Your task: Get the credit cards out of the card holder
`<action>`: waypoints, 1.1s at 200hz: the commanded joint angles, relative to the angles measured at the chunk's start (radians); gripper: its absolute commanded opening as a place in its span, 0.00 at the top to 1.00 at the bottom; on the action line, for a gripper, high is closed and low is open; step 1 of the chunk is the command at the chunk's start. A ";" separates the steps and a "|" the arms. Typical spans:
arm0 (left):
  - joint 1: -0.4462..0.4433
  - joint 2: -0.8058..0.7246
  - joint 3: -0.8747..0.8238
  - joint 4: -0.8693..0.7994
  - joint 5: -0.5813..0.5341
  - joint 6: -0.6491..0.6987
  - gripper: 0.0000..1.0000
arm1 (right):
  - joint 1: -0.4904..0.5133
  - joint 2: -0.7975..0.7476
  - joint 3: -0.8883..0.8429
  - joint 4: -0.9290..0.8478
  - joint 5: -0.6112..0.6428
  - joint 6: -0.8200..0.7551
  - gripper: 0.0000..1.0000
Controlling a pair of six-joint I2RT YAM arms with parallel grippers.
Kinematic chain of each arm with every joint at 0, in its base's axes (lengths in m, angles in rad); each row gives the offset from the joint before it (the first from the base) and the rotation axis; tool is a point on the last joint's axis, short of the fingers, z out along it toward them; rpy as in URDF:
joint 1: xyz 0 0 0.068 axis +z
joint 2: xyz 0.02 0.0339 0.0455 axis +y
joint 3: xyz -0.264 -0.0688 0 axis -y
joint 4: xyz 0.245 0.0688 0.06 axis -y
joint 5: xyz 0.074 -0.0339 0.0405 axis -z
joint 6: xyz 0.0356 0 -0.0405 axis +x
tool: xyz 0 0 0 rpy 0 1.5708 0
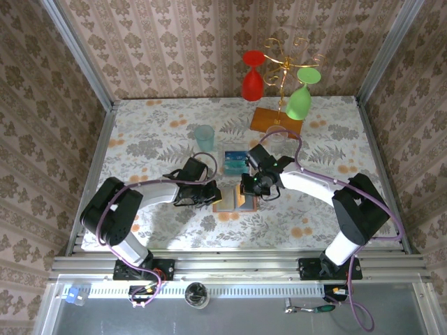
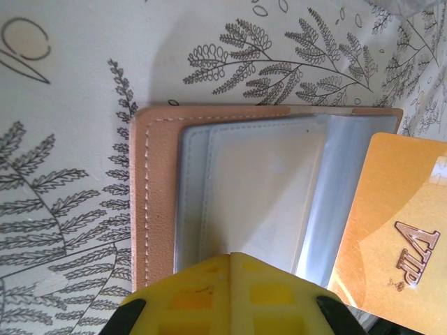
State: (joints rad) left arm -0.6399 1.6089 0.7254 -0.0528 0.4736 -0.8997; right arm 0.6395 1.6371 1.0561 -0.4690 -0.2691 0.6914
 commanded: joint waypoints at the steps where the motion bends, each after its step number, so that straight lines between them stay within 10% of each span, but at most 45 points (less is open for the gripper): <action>1: 0.008 -0.044 0.002 -0.002 -0.009 0.015 0.93 | -0.003 -0.010 0.057 -0.061 -0.022 -0.121 0.93; 130: 0.046 -0.198 -0.094 0.001 -0.057 0.008 0.88 | -0.005 0.064 0.347 -0.394 0.233 -1.052 1.00; 220: 0.069 -0.225 -0.119 -0.007 -0.051 0.010 0.88 | -0.049 0.279 0.680 -0.646 0.151 -1.420 1.00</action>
State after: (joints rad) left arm -0.5816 1.4002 0.6155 -0.0532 0.4217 -0.8997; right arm 0.6174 1.8591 1.6249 -1.0046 -0.0860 -0.6109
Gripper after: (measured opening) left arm 0.119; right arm 0.044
